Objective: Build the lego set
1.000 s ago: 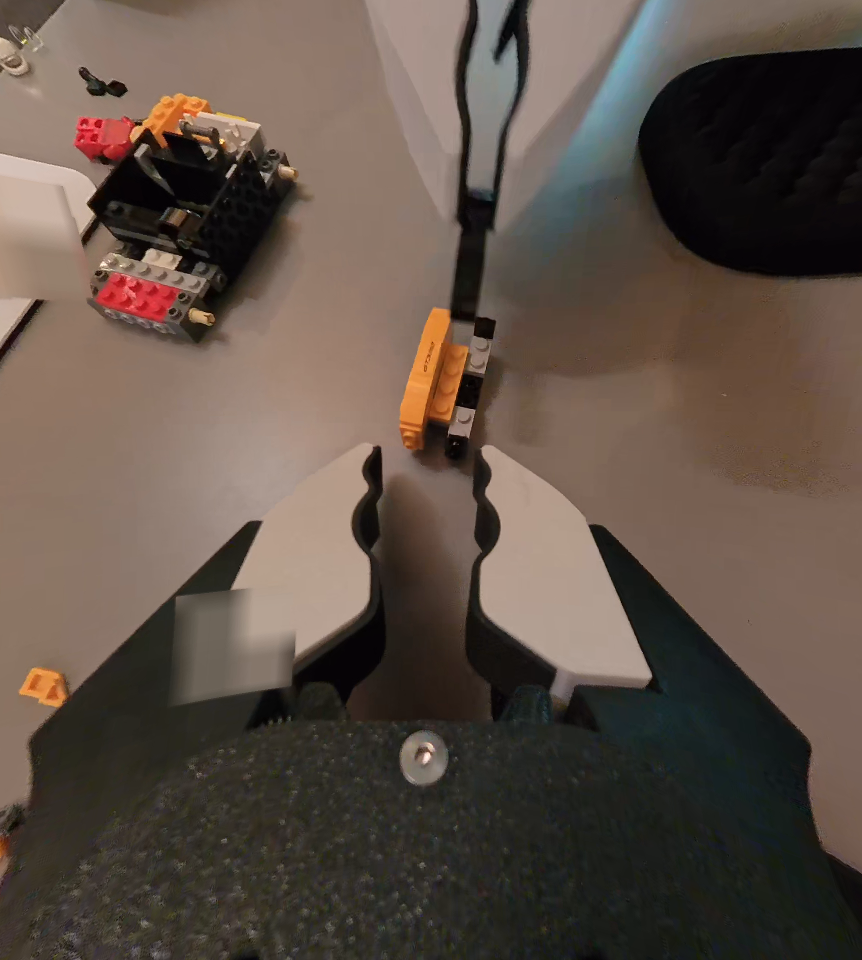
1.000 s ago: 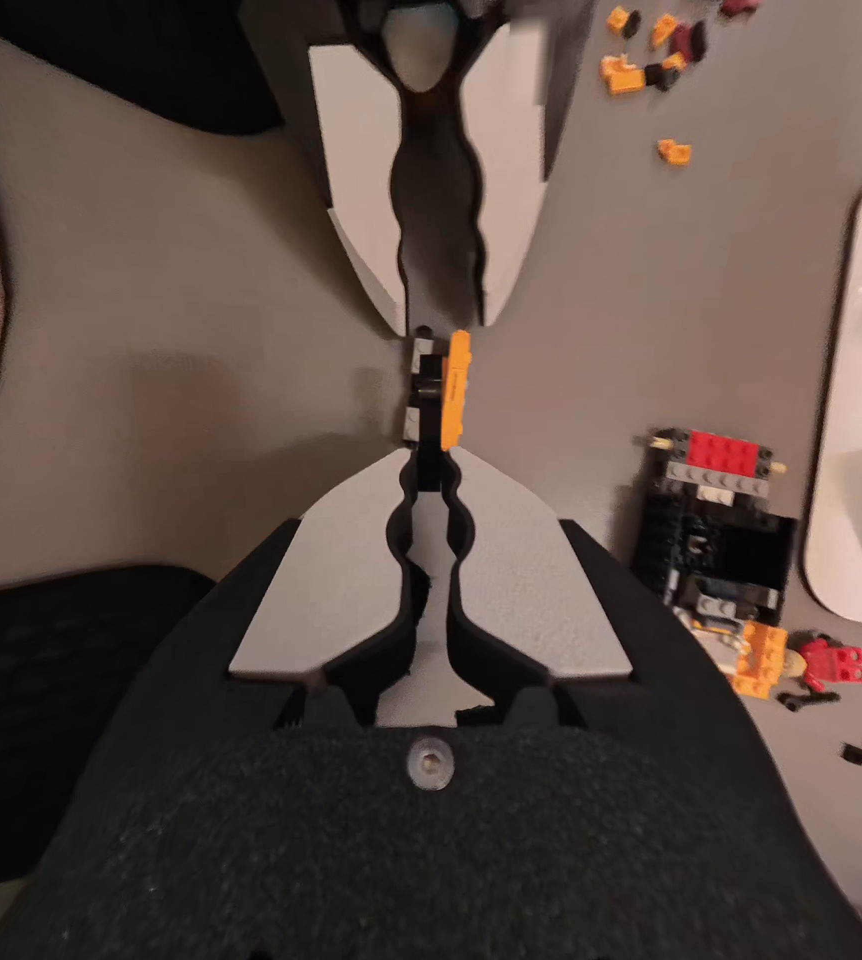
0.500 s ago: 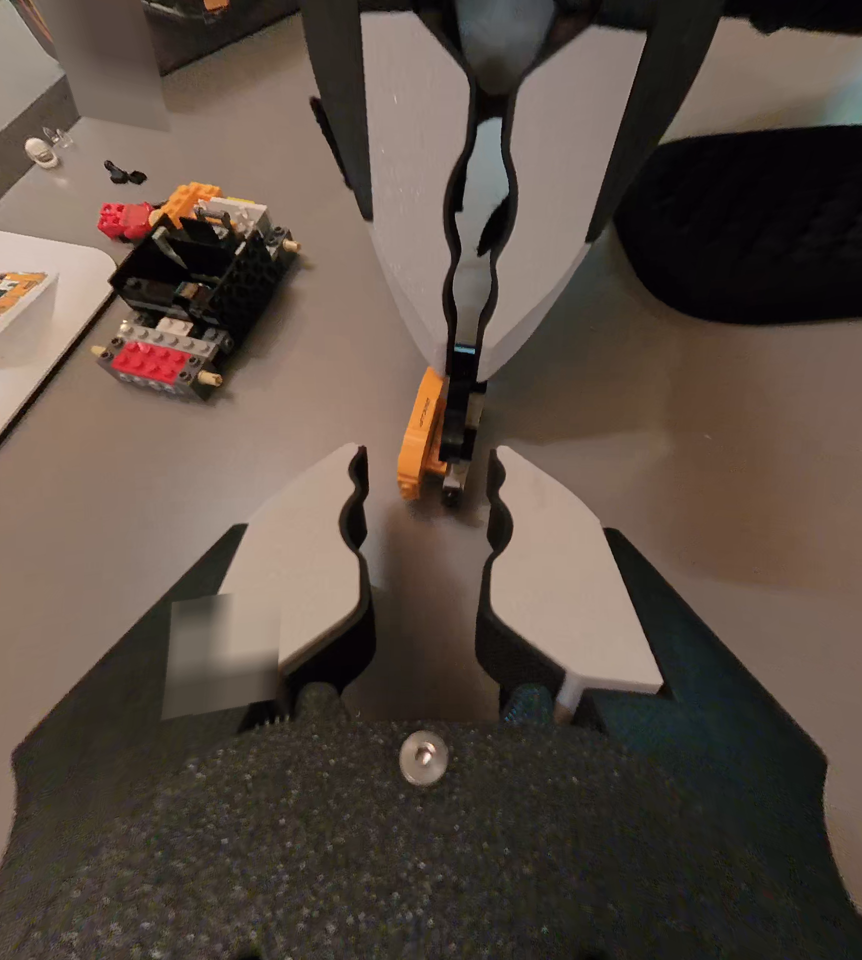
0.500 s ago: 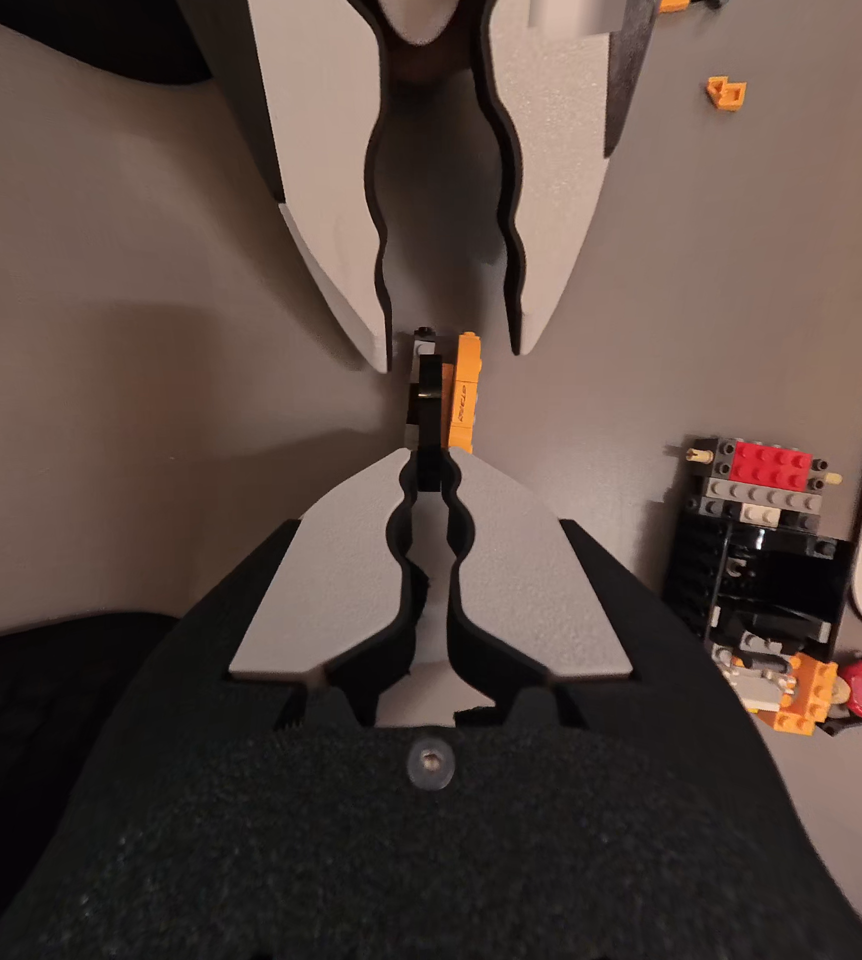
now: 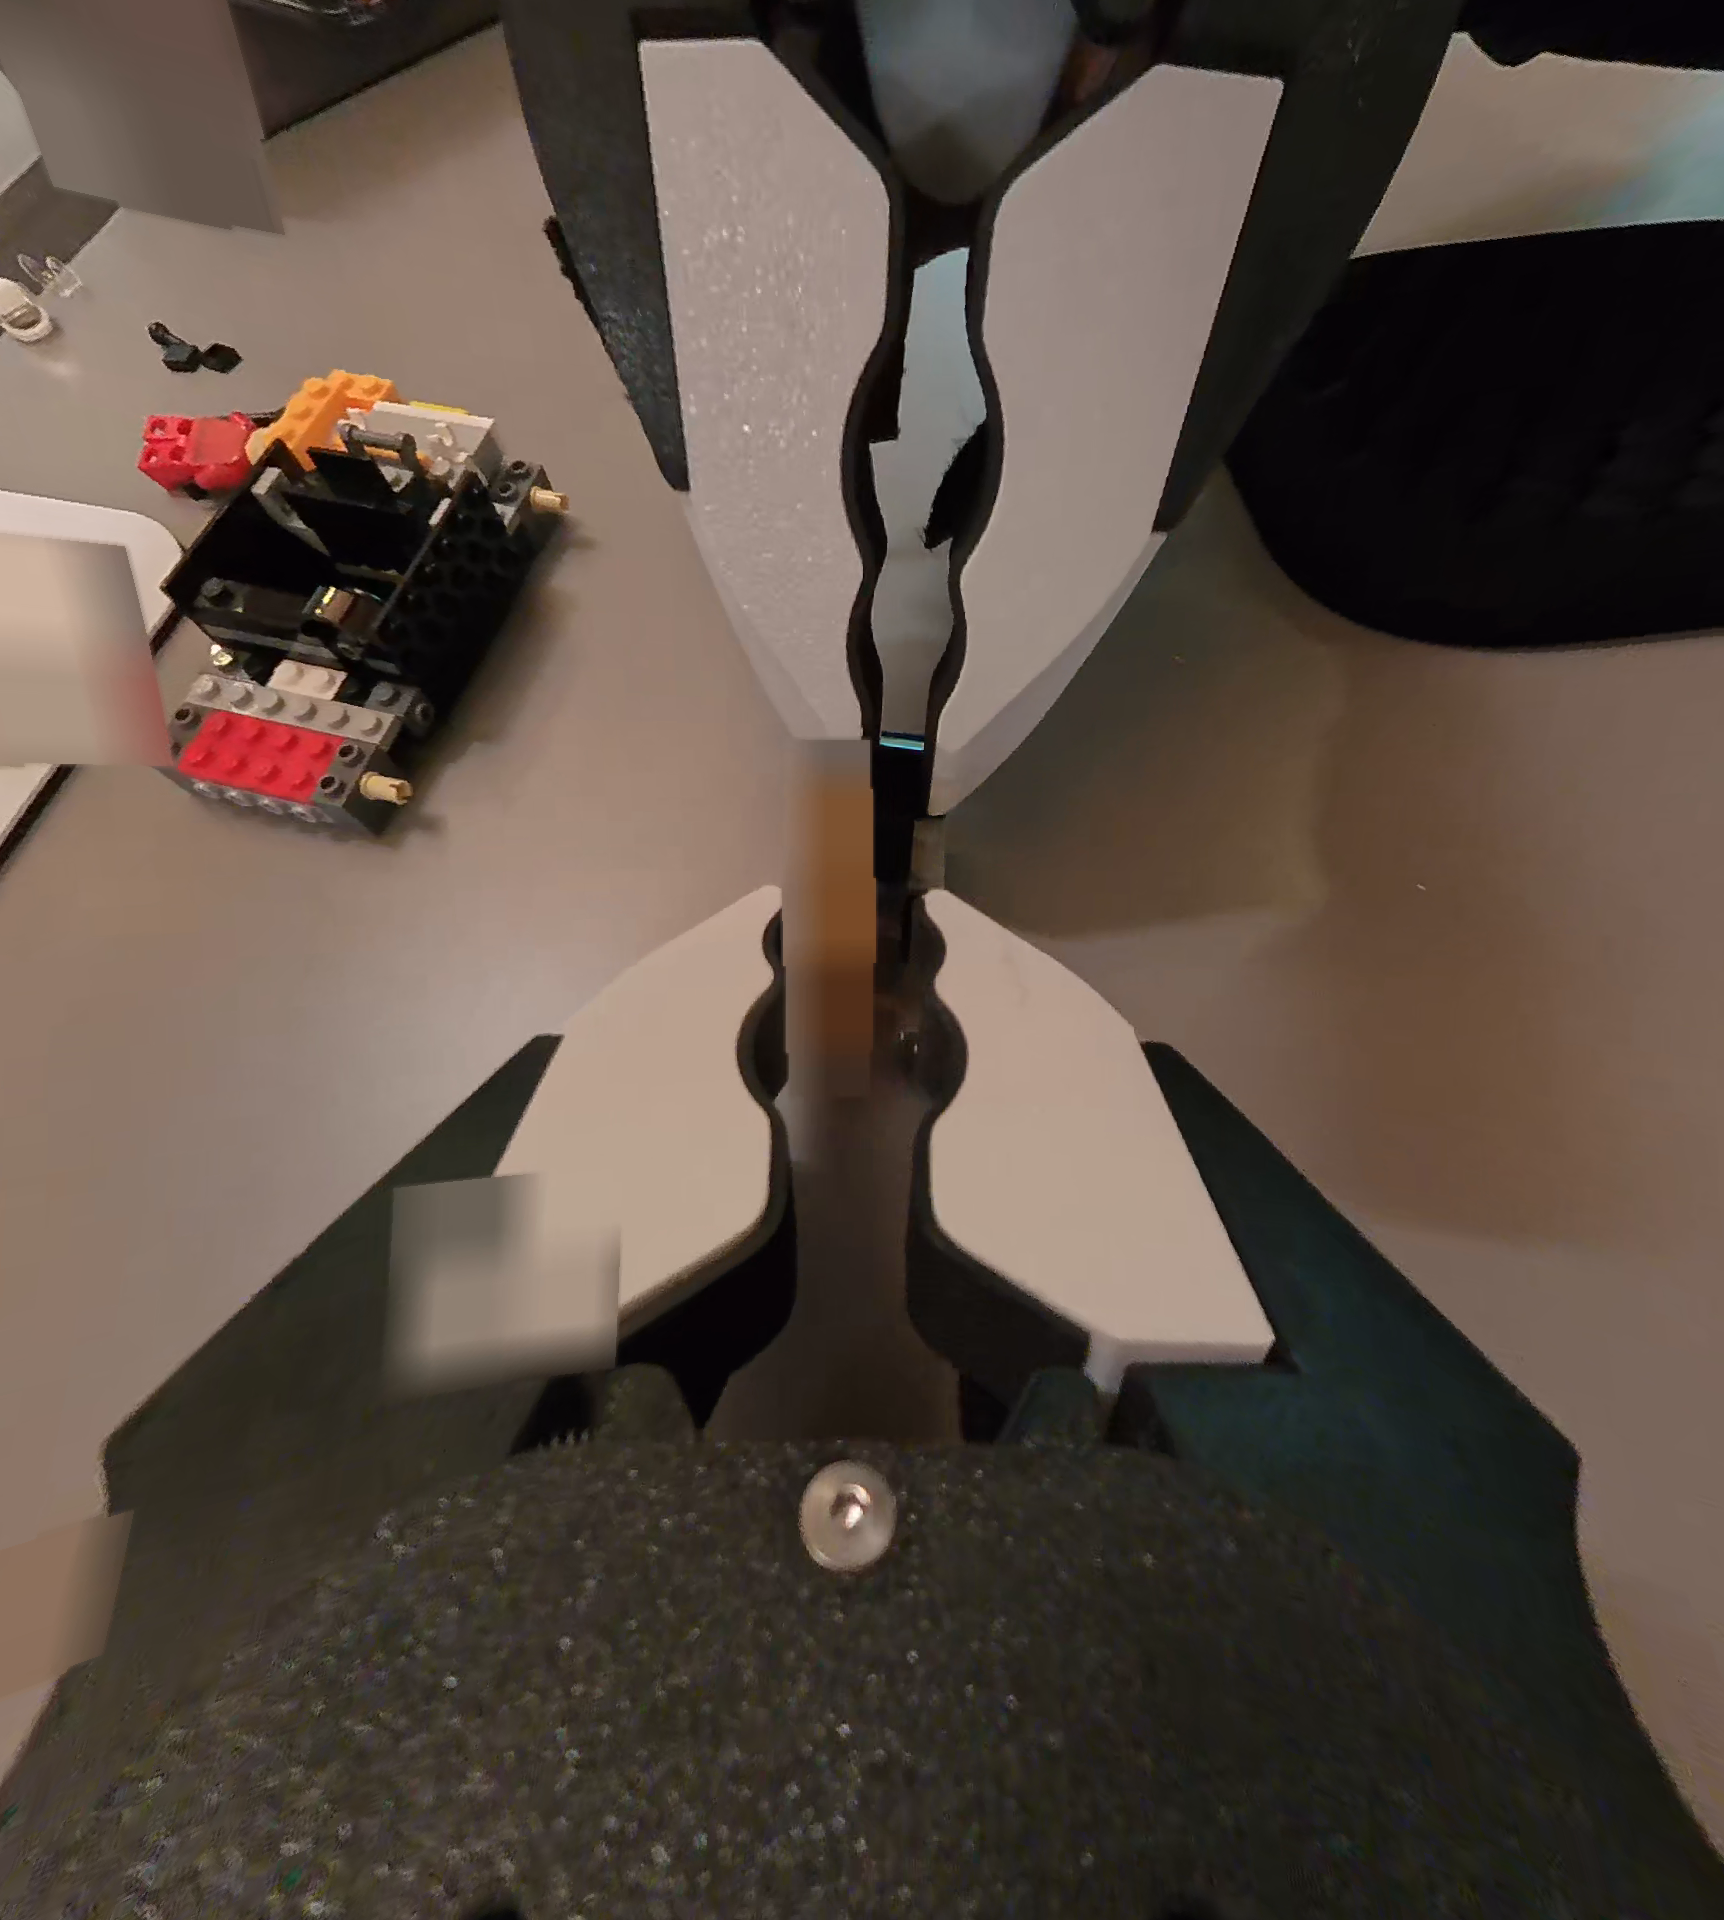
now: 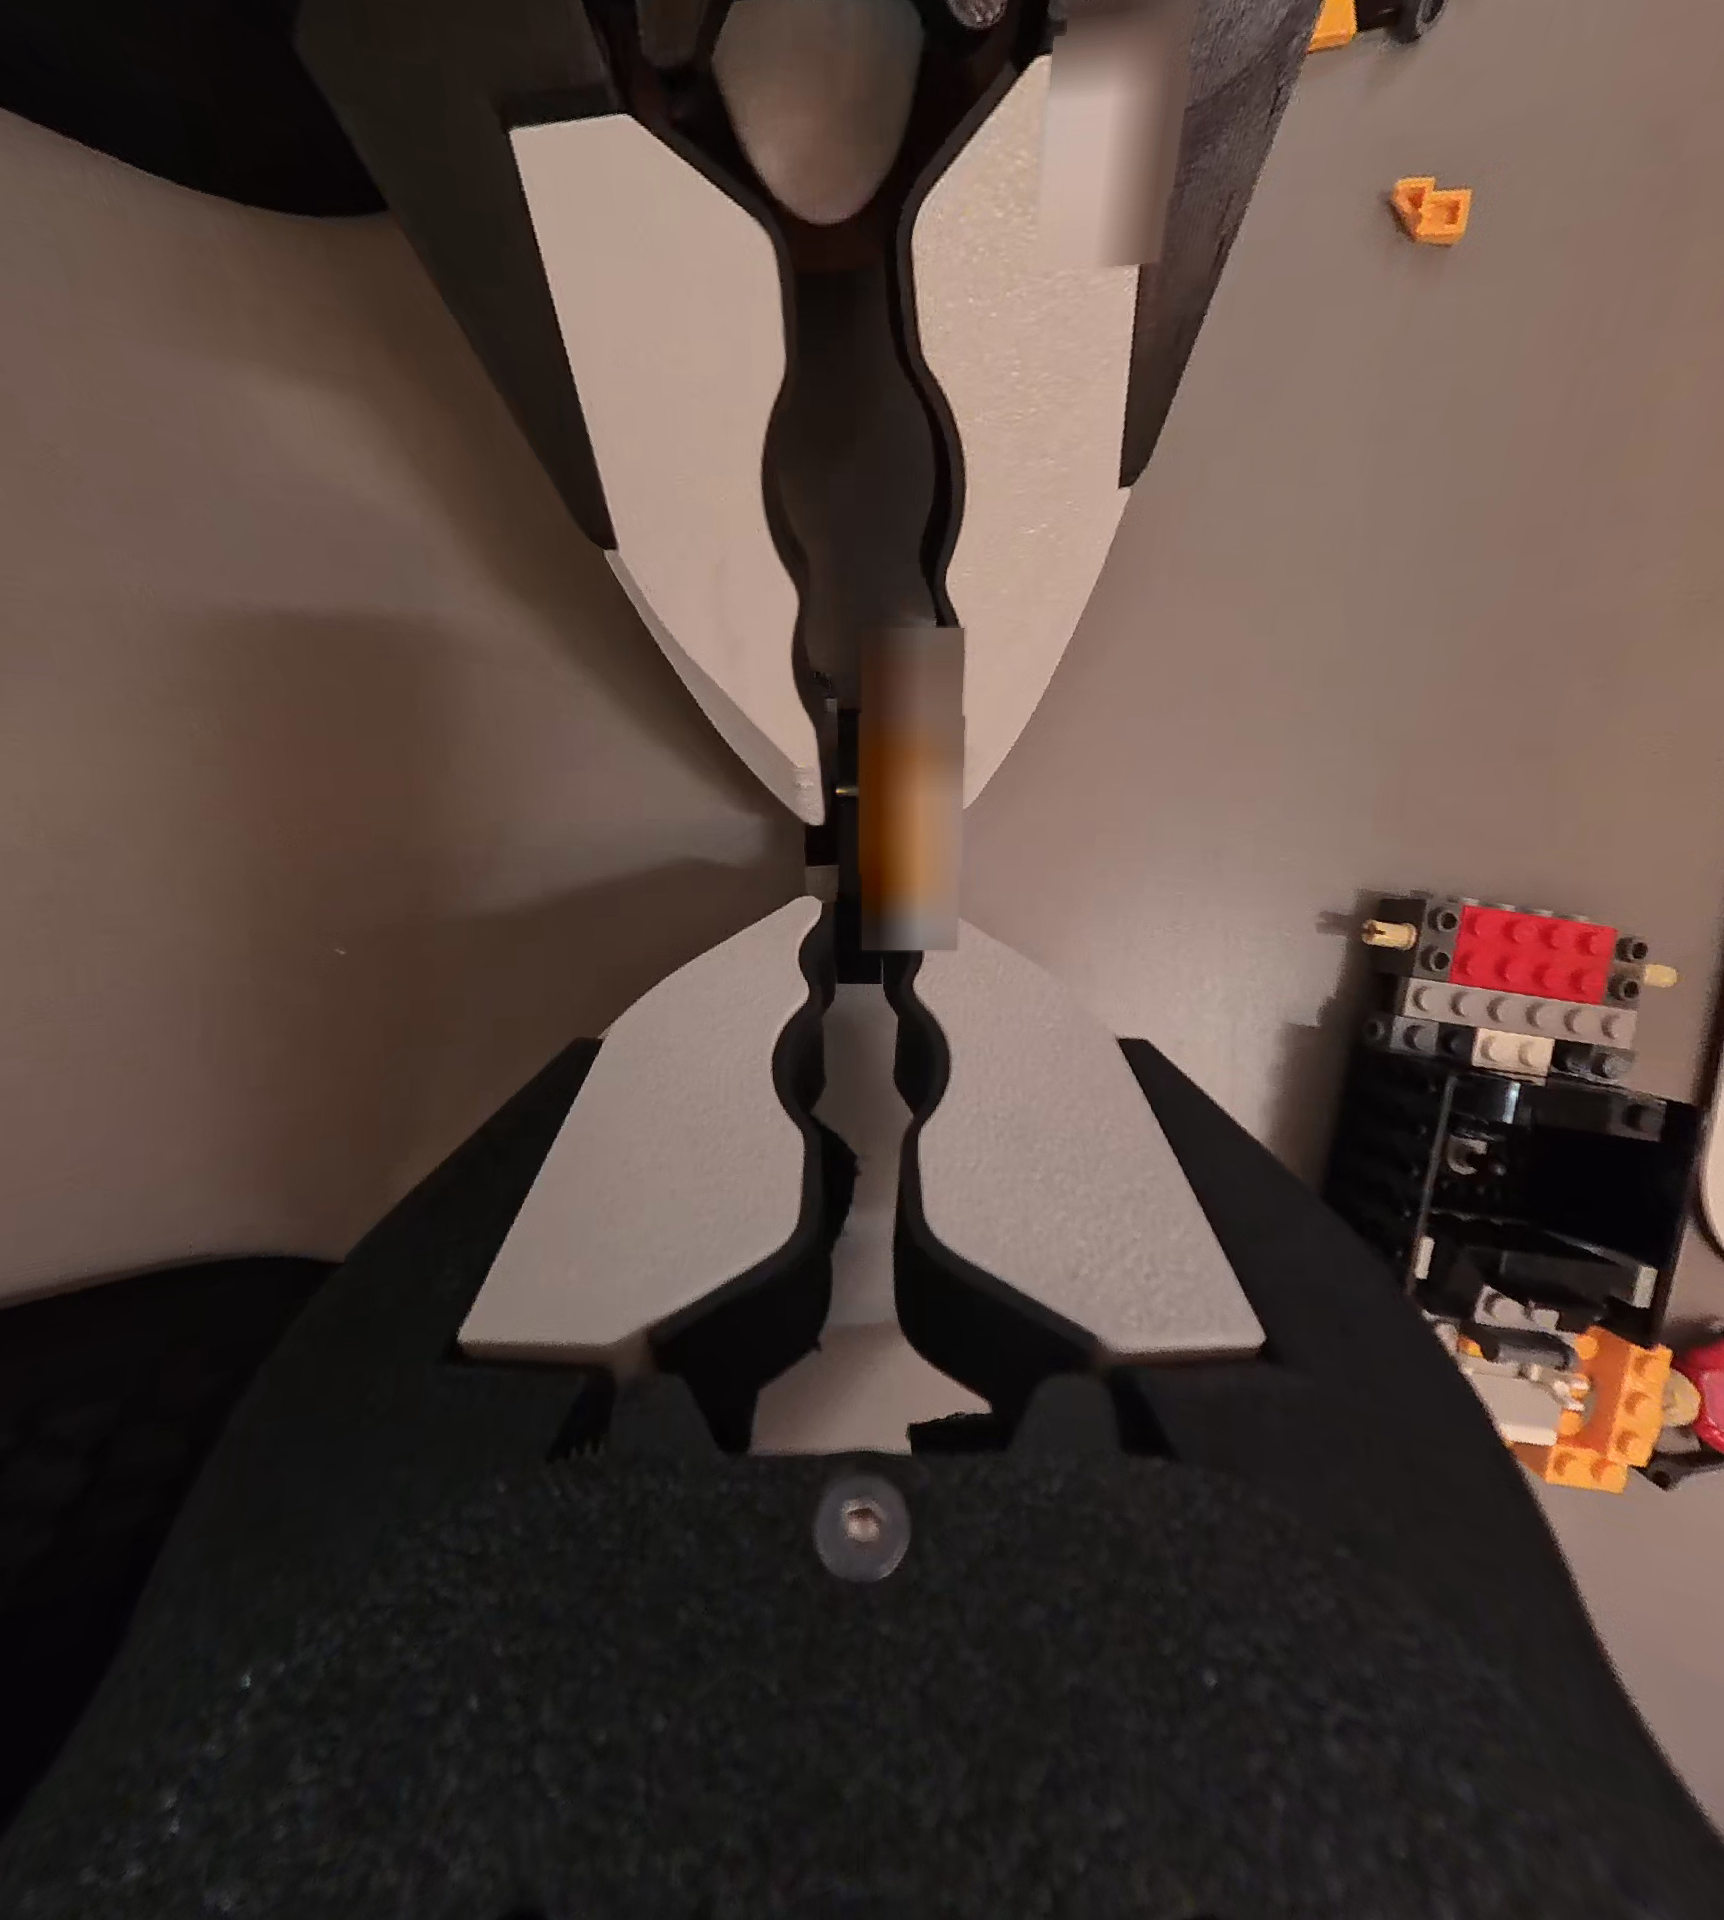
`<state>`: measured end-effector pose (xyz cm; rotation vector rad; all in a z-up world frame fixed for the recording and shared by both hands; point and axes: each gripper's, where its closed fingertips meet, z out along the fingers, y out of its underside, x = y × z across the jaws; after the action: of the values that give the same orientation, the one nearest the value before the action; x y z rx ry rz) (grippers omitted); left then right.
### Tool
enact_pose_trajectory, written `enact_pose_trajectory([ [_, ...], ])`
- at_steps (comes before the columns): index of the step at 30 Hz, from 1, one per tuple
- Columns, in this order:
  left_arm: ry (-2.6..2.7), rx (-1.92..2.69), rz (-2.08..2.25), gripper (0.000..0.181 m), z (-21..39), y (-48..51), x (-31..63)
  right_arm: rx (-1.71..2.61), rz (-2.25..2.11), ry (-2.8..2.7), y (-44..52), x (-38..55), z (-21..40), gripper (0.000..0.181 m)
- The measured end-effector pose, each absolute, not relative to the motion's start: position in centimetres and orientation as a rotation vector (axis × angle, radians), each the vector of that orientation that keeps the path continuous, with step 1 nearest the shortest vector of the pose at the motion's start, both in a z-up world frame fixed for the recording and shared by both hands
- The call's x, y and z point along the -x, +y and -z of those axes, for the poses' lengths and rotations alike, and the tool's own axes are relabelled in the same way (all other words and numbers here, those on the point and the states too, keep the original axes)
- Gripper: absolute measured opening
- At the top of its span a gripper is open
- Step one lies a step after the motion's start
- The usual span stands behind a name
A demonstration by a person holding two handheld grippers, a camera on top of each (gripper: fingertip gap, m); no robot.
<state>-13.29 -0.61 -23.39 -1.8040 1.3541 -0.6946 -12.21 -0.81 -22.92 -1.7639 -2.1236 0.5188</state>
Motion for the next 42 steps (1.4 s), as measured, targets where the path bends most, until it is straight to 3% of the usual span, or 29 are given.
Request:
enact_pose_trajectory([
  [7, 1.419, 1.796, 0.596, 0.027, 24.2, -0.8, 14.2, 1.737, -0.545, -2.097, -0.6, 11.7, 22.2, 0.008],
  [13, 1.492, 1.792, 0.538, 0.027, 24.2, -1.1, 15.9, 1.820, -0.575, -1.987, -0.1, 7.5, 22.0, 0.008],
  [17, 1.594, 1.753, 0.724, 0.019, 24.1, -4.1, 15.6, 1.907, -0.580, -1.885, 0.4, 6.1, 24.0, 0.008],
  [25, 1.666, 1.732, 0.803, 0.039, 23.8, -7.3, 11.8, 1.834, -0.573, -1.972, 0.3, 8.7, 25.4, 0.008],
  [30, 1.371, 1.712, 1.019, 0.039, 19.5, -4.8, 13.0, 1.775, -0.585, -2.016, 0.1, 9.9, 25.6, 0.008],
  [34, 1.161, 1.810, 0.914, 0.033, 20.1, -0.8, 14.6, 1.742, -0.615, -1.984, 0.3, 9.8, 25.2, 0.019],
  [39, 0.909, 1.934, 0.798, 0.031, 20.5, 3.8, 15.7, 1.682, -0.741, -1.792, 2.2, 9.2, 21.8, 0.020],
  [42, 0.608, 2.018, 0.950, 0.037, 19.5, 8.2, 15.4, 1.664, -0.735, -1.623, 4.6, 8.3, 20.6, 0.019],
])
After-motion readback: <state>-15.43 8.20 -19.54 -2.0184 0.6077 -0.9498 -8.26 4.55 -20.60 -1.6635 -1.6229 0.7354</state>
